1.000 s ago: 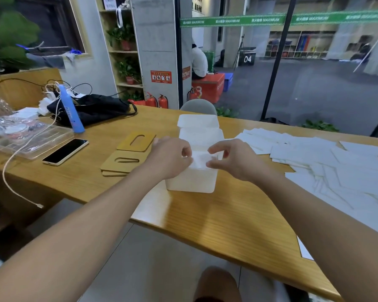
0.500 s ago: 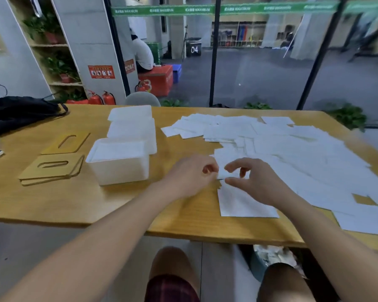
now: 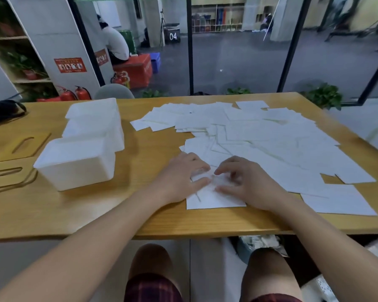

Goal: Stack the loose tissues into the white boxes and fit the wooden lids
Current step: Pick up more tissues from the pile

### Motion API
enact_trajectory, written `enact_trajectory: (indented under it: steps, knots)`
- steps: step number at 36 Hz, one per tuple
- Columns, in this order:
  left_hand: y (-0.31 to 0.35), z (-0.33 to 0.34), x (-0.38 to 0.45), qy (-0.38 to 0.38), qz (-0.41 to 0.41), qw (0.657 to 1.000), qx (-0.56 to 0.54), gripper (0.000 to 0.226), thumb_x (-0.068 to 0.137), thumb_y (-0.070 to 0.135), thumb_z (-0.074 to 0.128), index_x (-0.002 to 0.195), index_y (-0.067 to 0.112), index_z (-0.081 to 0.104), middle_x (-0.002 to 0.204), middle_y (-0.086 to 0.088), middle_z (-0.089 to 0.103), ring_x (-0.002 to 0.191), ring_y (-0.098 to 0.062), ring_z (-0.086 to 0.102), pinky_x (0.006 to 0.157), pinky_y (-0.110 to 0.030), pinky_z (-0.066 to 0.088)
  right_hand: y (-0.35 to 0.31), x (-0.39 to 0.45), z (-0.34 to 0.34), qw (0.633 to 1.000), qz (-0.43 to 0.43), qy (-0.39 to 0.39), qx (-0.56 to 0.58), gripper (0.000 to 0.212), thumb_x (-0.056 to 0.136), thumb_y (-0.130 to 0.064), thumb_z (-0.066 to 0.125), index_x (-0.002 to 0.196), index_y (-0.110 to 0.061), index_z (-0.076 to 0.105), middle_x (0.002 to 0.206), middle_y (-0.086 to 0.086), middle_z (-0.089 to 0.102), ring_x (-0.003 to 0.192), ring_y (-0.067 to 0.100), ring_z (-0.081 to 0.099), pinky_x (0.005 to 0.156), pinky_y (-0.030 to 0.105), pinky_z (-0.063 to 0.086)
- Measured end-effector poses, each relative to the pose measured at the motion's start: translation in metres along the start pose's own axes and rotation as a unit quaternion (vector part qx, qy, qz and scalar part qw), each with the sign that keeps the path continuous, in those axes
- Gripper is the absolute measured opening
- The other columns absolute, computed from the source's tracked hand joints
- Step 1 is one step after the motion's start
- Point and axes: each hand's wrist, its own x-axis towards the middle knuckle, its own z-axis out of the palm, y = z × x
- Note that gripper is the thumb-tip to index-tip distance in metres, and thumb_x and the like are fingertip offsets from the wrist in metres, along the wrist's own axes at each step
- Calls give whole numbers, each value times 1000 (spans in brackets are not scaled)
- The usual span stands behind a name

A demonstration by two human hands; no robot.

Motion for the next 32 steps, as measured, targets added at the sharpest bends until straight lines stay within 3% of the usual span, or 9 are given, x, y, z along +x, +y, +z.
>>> enact_trajectory:
  steps: [4,10,15,18,21,25,27,30,32]
  knots:
    - [-15,-10,0,11,2,1000,22,38,104,61,62,135,42,71,128,23,59,123,-1,45,112,-33,34,-7,10,7,999,-30,-11,-7,24,91,-44,87,113,-36,80,123,-22,64,102,1,60,85,16,50]
    - [-32,-17,-2,15,8,999,-39,27,106,54,64,125,37,75,122,24,65,119,1,50,108,-30,37,-16,25,23,996,-76,3,-39,8,101,-35,77,104,-31,83,115,-19,67,107,4,60,94,32,52]
    - [-36,-18,-2,38,6,991,-127,27,114,45,56,111,32,79,108,19,73,114,-8,57,95,-26,45,-15,32,26,998,-43,29,32,5,97,-26,83,100,-28,86,105,-18,73,95,8,66,81,21,51]
    - [-32,-22,-1,33,10,977,-210,32,114,49,53,114,33,81,114,20,76,119,-12,62,92,-26,50,-15,37,19,994,-23,58,94,6,97,-29,83,92,-32,83,97,-15,76,87,15,66,75,21,48]
    - [-26,-28,6,35,30,963,-265,31,109,54,62,105,29,80,102,13,75,103,-15,66,86,-30,52,-19,47,8,989,-8,80,121,12,100,-38,79,88,-36,81,90,-13,77,79,14,65,70,28,50]
    - [-26,-35,24,87,50,957,-271,35,105,40,75,81,17,63,75,2,57,73,-20,54,68,-40,44,-27,60,-6,980,0,72,183,14,103,-36,77,91,-31,82,90,-8,79,81,17,70,72,37,52]
    - [-30,-38,35,110,45,944,-307,43,106,33,74,79,6,54,74,-15,52,70,-36,48,62,-47,40,-27,65,-12,979,11,66,193,12,101,-38,78,96,-28,82,91,-5,80,84,22,74,72,42,55]
    - [-39,-41,50,132,25,916,-378,45,108,33,71,91,-6,56,83,-29,53,73,-45,52,60,-50,41,-22,69,-18,982,31,58,176,15,97,-42,82,96,-27,79,87,-5,78,73,17,75,57,28,53]
    - [-44,-40,60,141,11,901,-411,39,109,35,69,99,-2,61,90,-28,59,79,-46,59,65,-48,46,-17,74,-21,982,43,51,178,15,97,-39,83,92,-26,78,85,-5,78,72,16,76,56,26,55]
